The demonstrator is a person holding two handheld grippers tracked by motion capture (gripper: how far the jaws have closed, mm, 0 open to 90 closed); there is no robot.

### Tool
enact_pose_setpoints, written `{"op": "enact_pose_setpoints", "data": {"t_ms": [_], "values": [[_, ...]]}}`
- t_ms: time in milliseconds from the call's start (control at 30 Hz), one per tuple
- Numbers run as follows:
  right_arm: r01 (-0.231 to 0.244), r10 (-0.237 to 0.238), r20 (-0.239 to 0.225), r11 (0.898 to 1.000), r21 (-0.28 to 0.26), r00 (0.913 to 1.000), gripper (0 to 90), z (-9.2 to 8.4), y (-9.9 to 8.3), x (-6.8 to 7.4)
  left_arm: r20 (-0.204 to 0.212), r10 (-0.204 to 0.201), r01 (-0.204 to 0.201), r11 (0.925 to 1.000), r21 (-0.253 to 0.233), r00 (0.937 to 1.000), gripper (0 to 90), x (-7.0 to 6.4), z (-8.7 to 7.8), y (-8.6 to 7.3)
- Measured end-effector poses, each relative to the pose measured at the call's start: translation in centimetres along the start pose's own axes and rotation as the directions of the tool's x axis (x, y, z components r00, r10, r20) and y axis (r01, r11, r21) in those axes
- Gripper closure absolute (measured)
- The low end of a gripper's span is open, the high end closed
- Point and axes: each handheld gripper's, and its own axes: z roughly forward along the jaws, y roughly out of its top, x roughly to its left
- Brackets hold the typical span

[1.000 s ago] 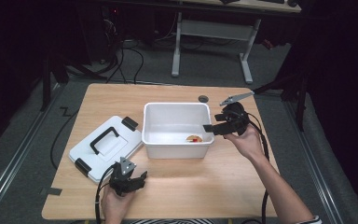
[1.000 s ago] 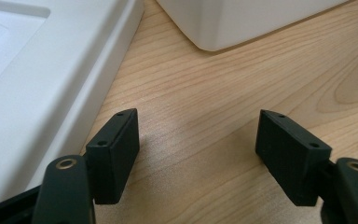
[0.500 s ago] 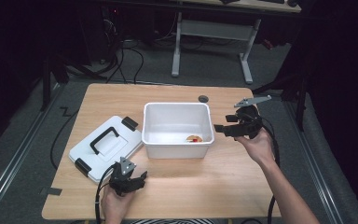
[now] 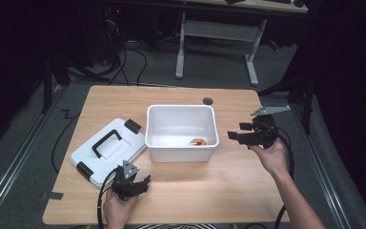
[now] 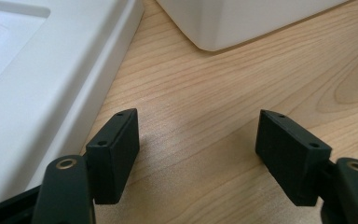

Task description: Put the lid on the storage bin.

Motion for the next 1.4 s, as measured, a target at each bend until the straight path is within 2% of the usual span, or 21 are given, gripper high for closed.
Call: {"op": "enact_pose_setpoints", "data": {"t_ms": [133,300,467,500,600,767,900,1400], "values": [[-0.022,0.022,-0.004,0.999,-0.026,0.9998,33.3,-0.5,-0.7,-0.3,0.0,0.0,0.0,1.0,0.0,1.0,30.8,0.0,0.0,0.0],[-0.03,0.031,0.01,0.999,-0.023,0.9995,33.3,-0.6,-1.7,-0.5,0.0,0.0,0.0,1.0,0.0,1.0,30.8,0.0,0.0,0.0],[-0.026,0.027,0.016,0.998,-0.054,0.9995,33.7,-1.2,-2.1,-0.2,0.0,0.0,0.0,1.0,0.0,1.0,30.8,0.0,0.0,0.0],[-0.037,0.038,0.009,0.998,-0.058,0.9992,33.7,-1.2,-2.2,-0.1,0.0,0.0,0.0,1.0,0.0,1.0,30.8,0.0,0.0,0.0],[-0.037,0.038,0.014,0.998,-0.043,0.9992,33.8,-0.8,-3.0,-0.2,0.0,0.0,0.0,1.0,0.0,1.0,30.8,0.0,0.0,0.0],[-0.088,0.088,-0.008,0.995,-0.051,0.9961,33.9,-0.6,-4.4,-0.6,0.0,0.0,0.0,1.0,0.0,1.0,30.8,0.0,0.0,0.0],[-0.095,0.095,-0.004,0.995,-0.043,0.9955,33.9,-0.4,-5.4,-0.4,0.0,0.0,0.0,1.0,0.0,1.0,30.8,0.0,0.0,0.0],[-0.158,0.16,0.066,0.987,-0.04,0.9849,34.4,2.4,-10.5,-0.6,0.002,0.001,-0.001,1.0,0.0,1.0,30.6,0.0,0.0,0.0]]}}
